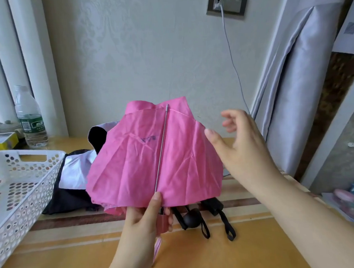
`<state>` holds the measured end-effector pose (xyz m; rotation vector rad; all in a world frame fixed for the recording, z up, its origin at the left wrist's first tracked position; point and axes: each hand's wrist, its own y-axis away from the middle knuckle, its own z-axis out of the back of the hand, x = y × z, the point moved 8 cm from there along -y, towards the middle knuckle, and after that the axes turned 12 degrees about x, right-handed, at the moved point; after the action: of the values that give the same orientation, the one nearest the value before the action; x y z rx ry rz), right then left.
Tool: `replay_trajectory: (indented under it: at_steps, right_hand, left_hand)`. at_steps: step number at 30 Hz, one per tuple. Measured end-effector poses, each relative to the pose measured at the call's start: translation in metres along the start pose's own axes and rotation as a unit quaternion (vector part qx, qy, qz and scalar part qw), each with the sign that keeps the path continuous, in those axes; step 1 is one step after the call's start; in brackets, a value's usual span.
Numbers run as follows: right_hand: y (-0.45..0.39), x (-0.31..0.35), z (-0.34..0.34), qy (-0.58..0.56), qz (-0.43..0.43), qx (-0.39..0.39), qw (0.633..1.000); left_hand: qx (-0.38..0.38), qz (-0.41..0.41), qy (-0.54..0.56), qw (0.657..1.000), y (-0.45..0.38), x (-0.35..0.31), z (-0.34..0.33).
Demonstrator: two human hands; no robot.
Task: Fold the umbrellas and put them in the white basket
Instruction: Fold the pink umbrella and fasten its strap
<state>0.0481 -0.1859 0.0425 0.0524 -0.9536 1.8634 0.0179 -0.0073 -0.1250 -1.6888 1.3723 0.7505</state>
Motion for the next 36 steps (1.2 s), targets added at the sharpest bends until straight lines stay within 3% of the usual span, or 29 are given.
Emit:
replay_trajectory:
  at_steps: [5,14,15,17,19,21,27,30,36]
  right_hand:
    - [-0.055,-0.011,-0.023,-0.015,-0.110,0.087,0.990]
    - [-0.074,0.009,-0.025,0.016,-0.053,0.060,0.997]
    - [-0.071,0.011,-0.025,-0.023,-0.041,0.054,0.997]
    - [-0.068,0.001,-0.030,-0.206,-0.067,0.033,0.976]
    - [-0.063,-0.017,-0.044,-0.404,-0.137,0.022,0.904]
    - [-0.061,-0.025,-0.051,-0.454,-0.170,0.022,0.874]
    - [-0.075,-0.017,-0.037,-0.273,-0.128,0.038,0.953]
    - [-0.074,-0.012,-0.040,-0.228,-0.125,0.048,0.964]
    - [-0.073,-0.022,-0.037,-0.202,-0.143,-0.011,0.969]
  left_hand:
    - [0.019,0.006,-0.035,0.999,0.003,0.000,-0.005]
    - [0.033,0.018,-0.041,0.998,0.004,-0.001,-0.008]
    - [0.031,0.020,-0.027,0.999,0.004,-0.001,-0.008]
    - [0.029,0.016,0.002,0.999,0.003,-0.003,-0.007]
    - [0.035,0.018,0.025,0.999,0.004,-0.003,-0.008]
    - [0.046,0.026,0.031,0.998,0.004,0.000,-0.010]
    - [0.047,0.024,-0.036,0.998,0.004,0.001,-0.008]
    - [0.059,0.023,-0.038,0.997,0.006,0.001,-0.011]
    - [0.077,0.031,-0.030,0.996,0.009,0.002,-0.016]
